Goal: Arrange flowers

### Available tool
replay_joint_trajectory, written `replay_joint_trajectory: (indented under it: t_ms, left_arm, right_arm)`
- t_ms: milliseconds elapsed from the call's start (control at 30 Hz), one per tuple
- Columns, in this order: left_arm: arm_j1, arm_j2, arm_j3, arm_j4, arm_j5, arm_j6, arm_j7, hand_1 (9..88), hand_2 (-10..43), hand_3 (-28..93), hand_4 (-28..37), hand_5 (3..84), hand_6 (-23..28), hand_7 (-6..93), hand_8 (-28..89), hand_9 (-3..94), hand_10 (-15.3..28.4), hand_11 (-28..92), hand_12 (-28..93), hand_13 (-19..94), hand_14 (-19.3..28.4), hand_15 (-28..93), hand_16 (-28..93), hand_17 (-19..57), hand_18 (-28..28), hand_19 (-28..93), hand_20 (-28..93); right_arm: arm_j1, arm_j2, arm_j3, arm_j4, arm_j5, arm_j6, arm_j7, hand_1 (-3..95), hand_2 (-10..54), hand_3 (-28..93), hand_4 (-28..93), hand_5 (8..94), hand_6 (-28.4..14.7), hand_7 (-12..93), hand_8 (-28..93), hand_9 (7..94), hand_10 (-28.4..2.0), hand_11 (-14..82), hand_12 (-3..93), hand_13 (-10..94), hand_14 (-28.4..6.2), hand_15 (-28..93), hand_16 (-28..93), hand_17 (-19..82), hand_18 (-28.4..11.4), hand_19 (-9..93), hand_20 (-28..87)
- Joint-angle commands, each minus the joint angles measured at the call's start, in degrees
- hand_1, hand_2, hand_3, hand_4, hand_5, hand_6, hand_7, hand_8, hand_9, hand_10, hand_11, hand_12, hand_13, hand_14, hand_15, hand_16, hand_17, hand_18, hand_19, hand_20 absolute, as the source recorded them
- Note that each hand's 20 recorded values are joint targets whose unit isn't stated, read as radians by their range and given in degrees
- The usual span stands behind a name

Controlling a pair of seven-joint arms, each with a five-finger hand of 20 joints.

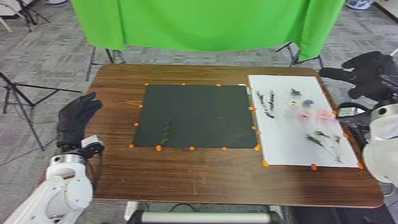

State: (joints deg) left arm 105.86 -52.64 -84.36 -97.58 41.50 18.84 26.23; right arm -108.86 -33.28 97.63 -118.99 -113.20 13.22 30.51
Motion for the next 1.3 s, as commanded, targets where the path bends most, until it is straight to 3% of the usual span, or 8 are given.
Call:
replay_joint_trajectory:
  t_ms: [33,267,533,1000,1100,1300]
  left_arm:
    - [1.53,-0.42,-0.83,-0.77,-0.4,0.67,-0.09,22.1,3.9,74,-28.3,52.3,1.7,20.1,-7,50.3,13.3,24,18,40,16.3,22,3,9.1,13.2,14,20]
    - [1.5,-0.27,-0.81,-0.87,-0.23,0.44,-0.38,22.2,3.9,74,-28.3,52.3,1.8,20.1,-7,50.3,13.2,25,18,40,16.4,23,3,9.1,13.3,14,20]
    - [1.04,-0.28,-0.61,-0.63,0.25,-0.05,-1.08,22.4,3.9,74,-28.3,52.3,1.7,20.1,-7,50.4,13.3,24,18,40,16.5,23,2,9.1,13.3,14,20]
    - [0.7,-0.46,0.18,-0.36,-0.17,-0.2,-0.84,22.5,3.9,73,-28.3,52.2,1.8,20.1,-7,50.3,13.3,24,18,40,16.6,23,3,9.0,13.4,14,20]
    - [0.42,-0.5,0.15,-0.27,-0.1,-0.26,-1.0,22.5,4.0,73,-28.3,52.3,1.8,20.2,-7,50.3,13.2,24,18,40,16.7,23,2,9.0,13.4,14,20]
    - [0.05,-0.61,0.69,0.03,-0.2,-0.49,-1.31,22.5,4.0,73,-28.3,52.2,1.8,20.2,-7,50.3,13.2,25,18,40,16.8,24,2,9.0,13.4,14,20]
  right_arm:
    - [-11.42,-2.58,3.1,-1.26,-1.17,-2.7,3.39,28.6,-9.5,59,-19,64.3,-5.2,15,-7,81.6,-15.8,15.2,18.2,91,-5.9,51,28,65,-12.0,93,36]
    - [-15.1,-4.21,5.19,-2.63,-1.09,-8.7,5.78,31.8,-9.5,59,-18,67.5,-5.2,15,-7,85.4,-14.8,17.4,18.7,92,-5.2,51,29,66,-11.5,93,38]
    - [-15.88,-5.4,3.53,-1.3,-0.73,-10.14,7.14,34.0,-9.5,60,-18,68.7,-5.6,15,-7,86.0,-14.8,17.4,18.7,93,-4.8,50,30,66,-11.1,93,38]
    - [-13.96,-5.07,-0.76,2.91,-1.44,-6.32,9.05,44.4,-9.5,61,-18,72.9,-4.6,18,-7,89.9,-13.7,19.5,19.1,94,-3.7,52,28,69,-9.4,93,36]
    - [-13.93,-4.79,-1.17,3.05,-2.03,-2.46,8.86,55.7,-9.5,52,-15,78.2,-4.8,17,12,92.3,-13.0,21.3,19.5,94,-3.5,55,25,70,-9.2,93,35]
    - [-13.23,-4.44,-1.34,3.15,-1.69,2.03,7.88,59.4,-7.5,54,-15,82.8,-3.5,20,16,93.7,-12.8,29.3,20.2,94,-3.2,59,24,72,-9.5,93,37]
